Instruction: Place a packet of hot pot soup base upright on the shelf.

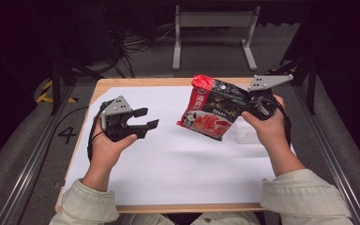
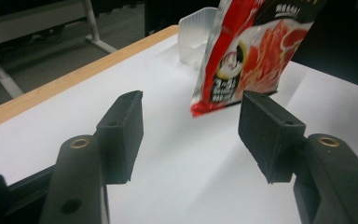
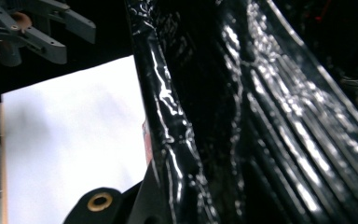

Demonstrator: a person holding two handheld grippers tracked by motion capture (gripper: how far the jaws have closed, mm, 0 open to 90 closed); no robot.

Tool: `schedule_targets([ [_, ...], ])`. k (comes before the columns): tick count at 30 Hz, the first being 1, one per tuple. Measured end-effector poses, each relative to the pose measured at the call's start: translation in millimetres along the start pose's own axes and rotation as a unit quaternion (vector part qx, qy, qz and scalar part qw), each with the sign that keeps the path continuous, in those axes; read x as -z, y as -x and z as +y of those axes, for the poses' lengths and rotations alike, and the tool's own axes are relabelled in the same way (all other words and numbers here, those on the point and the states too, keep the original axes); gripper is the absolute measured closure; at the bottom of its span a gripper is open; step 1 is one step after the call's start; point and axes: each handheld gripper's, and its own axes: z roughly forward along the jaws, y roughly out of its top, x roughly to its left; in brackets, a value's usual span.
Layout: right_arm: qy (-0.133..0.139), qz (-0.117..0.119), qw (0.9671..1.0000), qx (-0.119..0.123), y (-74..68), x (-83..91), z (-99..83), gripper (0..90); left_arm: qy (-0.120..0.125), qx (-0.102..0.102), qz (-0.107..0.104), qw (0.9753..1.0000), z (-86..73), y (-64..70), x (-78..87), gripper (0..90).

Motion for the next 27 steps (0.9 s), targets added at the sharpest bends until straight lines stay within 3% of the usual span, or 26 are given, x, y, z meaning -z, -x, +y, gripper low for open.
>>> schedule_targets([
  [10,-0.011,-0.034,0.9993,-0.005,18.7,22.0,4.0,83.9,-0.012,0.008,0.000,0.9999,-4.1,-8.4,0.6,39.2],
  [14,-0.018,-0.046,0.9988,-0.002,25.3,28.3,4.9,84.0,-0.027,0.008,-0.002,0.9996,-6.6,-12.3,-0.2,38.1],
  [27,-0.038,-0.102,0.9940,-0.008,52.4,49.2,3.4,83.9,-0.036,0.009,0.001,0.9993,-9.1,-16.9,-0.3,35.8],
])
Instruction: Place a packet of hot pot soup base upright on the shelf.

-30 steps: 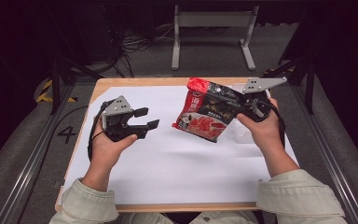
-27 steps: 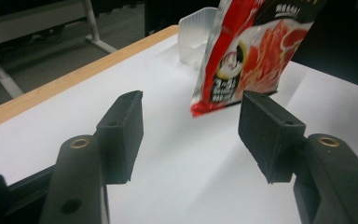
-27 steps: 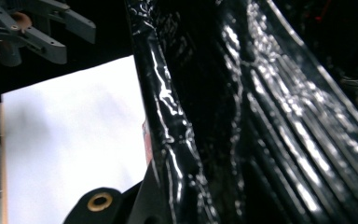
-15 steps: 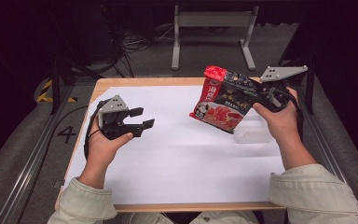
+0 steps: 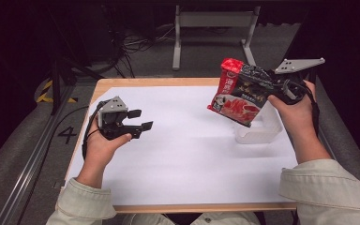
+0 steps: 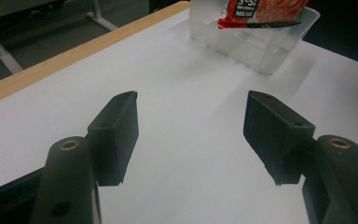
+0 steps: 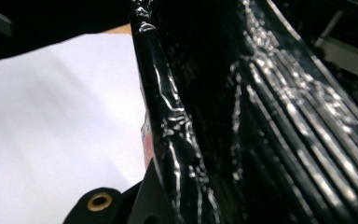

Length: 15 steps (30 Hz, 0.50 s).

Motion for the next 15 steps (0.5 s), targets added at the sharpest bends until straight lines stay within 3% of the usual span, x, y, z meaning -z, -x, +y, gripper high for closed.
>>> schedule_targets([
  [7,-0.019,-0.040,0.9990,-0.003,17.8,6.6,-4.2,83.9,-0.001,0.001,0.001,1.0000,-0.2,-0.5,-0.4,35.0],
  [15,-0.034,-0.067,0.9970,-0.017,34.5,11.7,-12.6,83.8,-0.004,0.005,0.000,1.0000,-0.8,-0.6,-0.3,34.5],
])
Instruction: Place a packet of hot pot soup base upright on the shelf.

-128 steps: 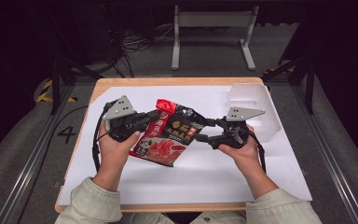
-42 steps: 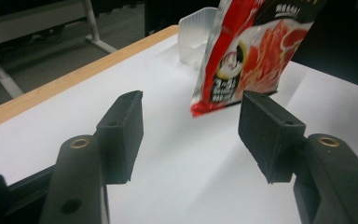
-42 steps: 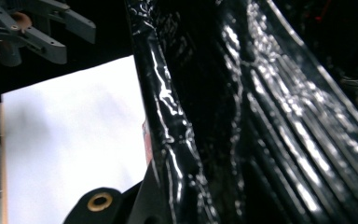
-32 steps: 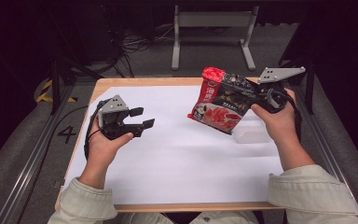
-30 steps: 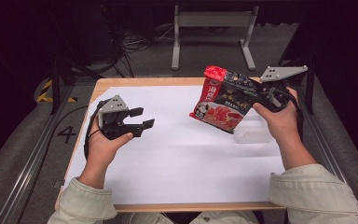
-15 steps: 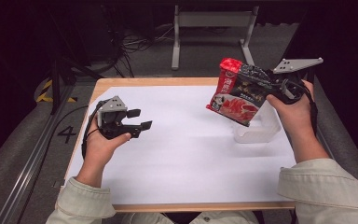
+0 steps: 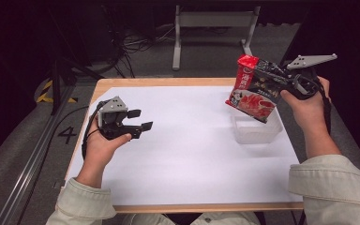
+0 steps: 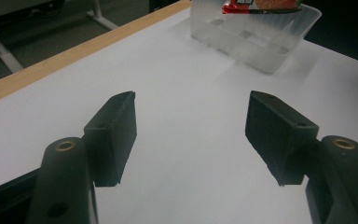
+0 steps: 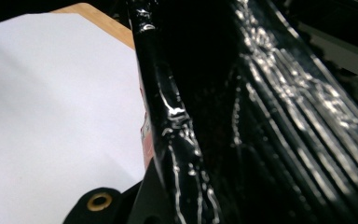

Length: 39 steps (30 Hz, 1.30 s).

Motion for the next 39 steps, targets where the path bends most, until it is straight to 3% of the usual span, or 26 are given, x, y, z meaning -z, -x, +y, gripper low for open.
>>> schedule_targets([
  [11,-0.019,-0.030,0.9994,-0.003,10.9,2.1,-5.4,83.8,-0.002,0.000,0.002,1.0000,-0.6,-1.3,0.8,34.0],
  [39,-0.052,-0.024,0.9983,-0.013,16.9,-15.5,-23.1,83.6,-0.008,-0.005,-0.001,1.0000,-0.2,0.5,-1.2,34.0],
])
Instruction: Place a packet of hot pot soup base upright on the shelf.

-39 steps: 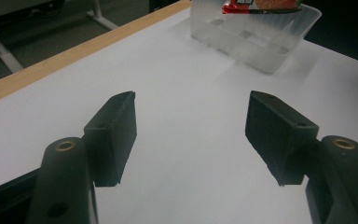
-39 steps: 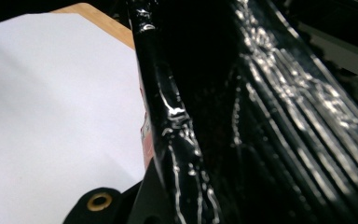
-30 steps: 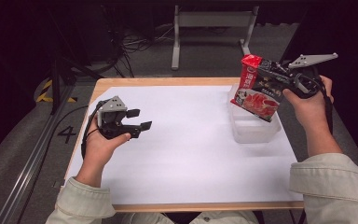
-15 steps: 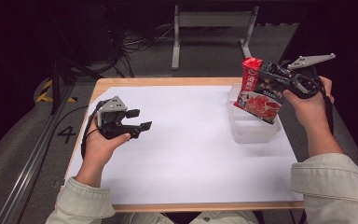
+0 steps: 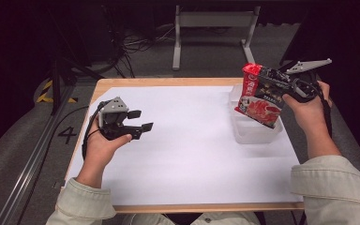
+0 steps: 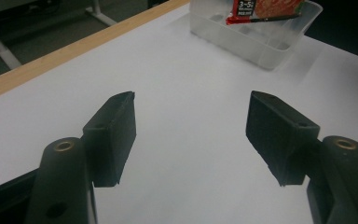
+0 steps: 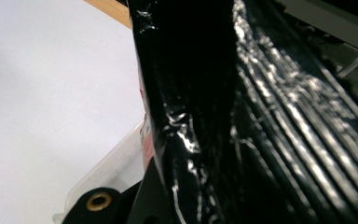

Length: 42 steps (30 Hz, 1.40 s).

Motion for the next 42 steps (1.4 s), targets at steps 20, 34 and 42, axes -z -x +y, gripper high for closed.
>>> schedule_targets([
  [20,0.019,-0.001,0.9998,0.003,-0.7,-9.5,-10.5,83.3,-0.002,0.001,0.000,1.0000,-0.1,1.7,-0.7,33.7],
  [34,0.013,0.014,0.9998,0.002,2.3,-27.6,-25.0,83.0,-0.002,-0.002,0.000,1.0000,-0.3,1.6,-0.8,33.8],
  [42,0.014,0.018,0.9997,-0.008,3.1,-31.9,-32.4,82.0,-0.005,0.001,-0.001,1.0000,-0.7,1.4,-0.8,33.7],
])
